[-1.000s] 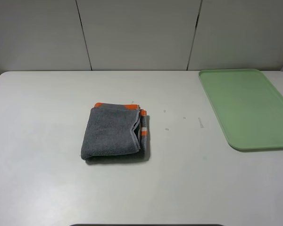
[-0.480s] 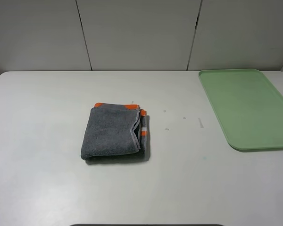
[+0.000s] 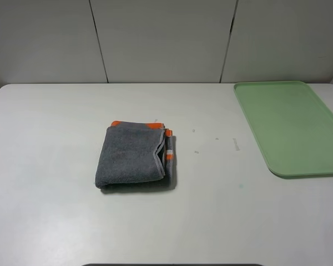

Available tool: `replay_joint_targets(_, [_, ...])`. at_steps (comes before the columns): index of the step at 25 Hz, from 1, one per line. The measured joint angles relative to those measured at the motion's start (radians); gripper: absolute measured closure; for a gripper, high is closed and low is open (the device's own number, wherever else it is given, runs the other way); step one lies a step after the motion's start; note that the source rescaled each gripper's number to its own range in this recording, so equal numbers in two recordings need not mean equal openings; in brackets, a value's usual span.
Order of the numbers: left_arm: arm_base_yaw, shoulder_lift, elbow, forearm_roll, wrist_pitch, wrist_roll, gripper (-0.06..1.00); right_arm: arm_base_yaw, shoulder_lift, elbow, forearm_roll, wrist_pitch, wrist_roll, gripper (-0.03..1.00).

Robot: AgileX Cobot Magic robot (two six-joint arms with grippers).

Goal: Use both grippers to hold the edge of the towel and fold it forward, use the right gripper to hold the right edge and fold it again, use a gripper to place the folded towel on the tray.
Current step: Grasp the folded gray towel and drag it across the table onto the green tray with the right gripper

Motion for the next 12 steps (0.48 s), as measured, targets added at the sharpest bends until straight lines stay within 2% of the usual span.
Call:
replay_joint_targets(6, [0.0,0.0,0.0,0.0,0.0,0.0,-0.06,0.0,0.0,0.0,0.005,0.0,0.009,-0.03])
replay_joint_targets(12, [0.0,0.0,0.0,0.0,0.0,0.0,-0.06,0.0,0.002,0.0,0.068,-0.001,0.009,-0.03])
